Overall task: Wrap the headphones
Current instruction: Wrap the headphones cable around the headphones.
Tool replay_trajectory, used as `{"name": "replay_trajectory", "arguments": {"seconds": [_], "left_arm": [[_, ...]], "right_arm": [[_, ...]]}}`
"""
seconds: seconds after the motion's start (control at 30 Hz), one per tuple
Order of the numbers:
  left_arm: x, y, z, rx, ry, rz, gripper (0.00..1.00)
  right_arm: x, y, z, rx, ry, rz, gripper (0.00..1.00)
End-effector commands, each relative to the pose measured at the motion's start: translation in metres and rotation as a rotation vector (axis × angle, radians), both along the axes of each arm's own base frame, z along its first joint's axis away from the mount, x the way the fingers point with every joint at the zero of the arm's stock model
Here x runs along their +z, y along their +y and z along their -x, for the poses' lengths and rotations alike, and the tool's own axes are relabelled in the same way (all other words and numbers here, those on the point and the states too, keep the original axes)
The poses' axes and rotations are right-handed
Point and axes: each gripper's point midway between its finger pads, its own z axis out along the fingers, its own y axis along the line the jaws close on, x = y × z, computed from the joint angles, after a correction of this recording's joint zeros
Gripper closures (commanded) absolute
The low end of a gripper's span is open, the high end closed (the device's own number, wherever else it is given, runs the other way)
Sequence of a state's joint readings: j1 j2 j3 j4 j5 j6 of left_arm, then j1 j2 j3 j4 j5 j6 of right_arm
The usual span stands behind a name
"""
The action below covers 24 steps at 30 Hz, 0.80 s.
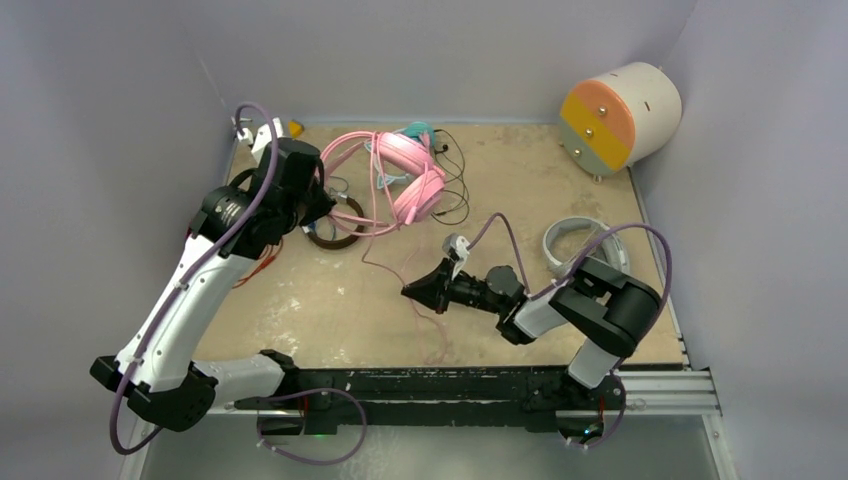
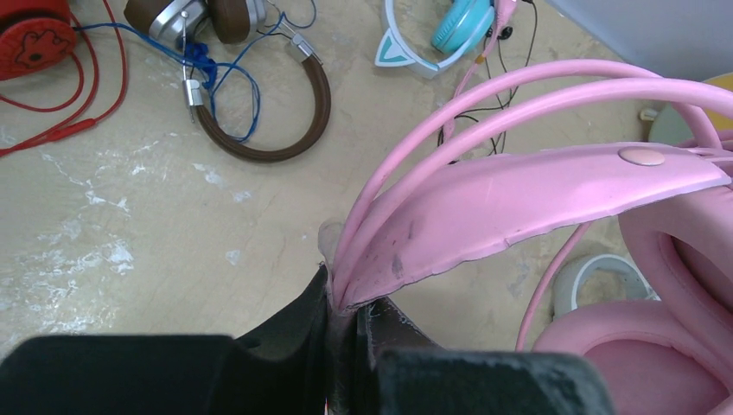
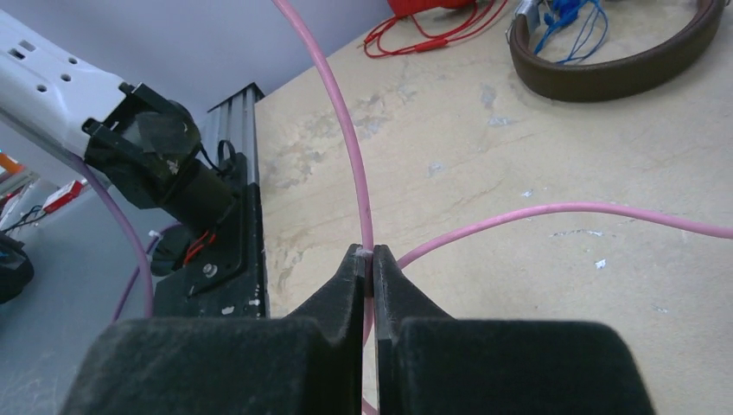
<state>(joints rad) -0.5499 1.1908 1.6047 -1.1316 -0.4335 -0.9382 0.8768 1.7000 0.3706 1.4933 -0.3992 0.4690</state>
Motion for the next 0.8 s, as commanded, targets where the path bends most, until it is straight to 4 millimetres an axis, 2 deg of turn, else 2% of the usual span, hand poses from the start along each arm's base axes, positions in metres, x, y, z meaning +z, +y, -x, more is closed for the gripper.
{"name": "replay_trajectory", "arguments": {"seconds": [0.0,0.23,0.37,0.43,0.57,0.77], "left_arm": [[0.043,-0.002,-0.017,0.041,-0.157,0.084,1.00],[0.048,0.017,-0.015,0.106,-0.185,0.029,1.00],[0.054,0.014,-0.010,0.073,-0.201,0.054,1.00],[0.061,0.000,-0.004,-0.030,-0.231,0.091,1.00],[0.077,-0.023,0.011,-0.209,-0.291,0.151,1.00],[0.069,-0.026,0.031,-0.314,-0.236,0.114,1.00]], "right_arm": [[0.010,-0.011,0.001,-0.041,-0.043,-0.017,1.00],[-0.006,-0.029,0.018,-0.042,0.015,0.000,1.00],[-0.020,-0.040,0.017,-0.089,0.066,0.048,1.00],[-0.025,-0.040,0.013,-0.111,0.094,0.079,1.00],[-0.022,-0.046,-0.004,-0.195,0.145,0.102,1.00],[-0.020,-0.077,-0.038,-0.291,0.271,0.123,1.00]]}}
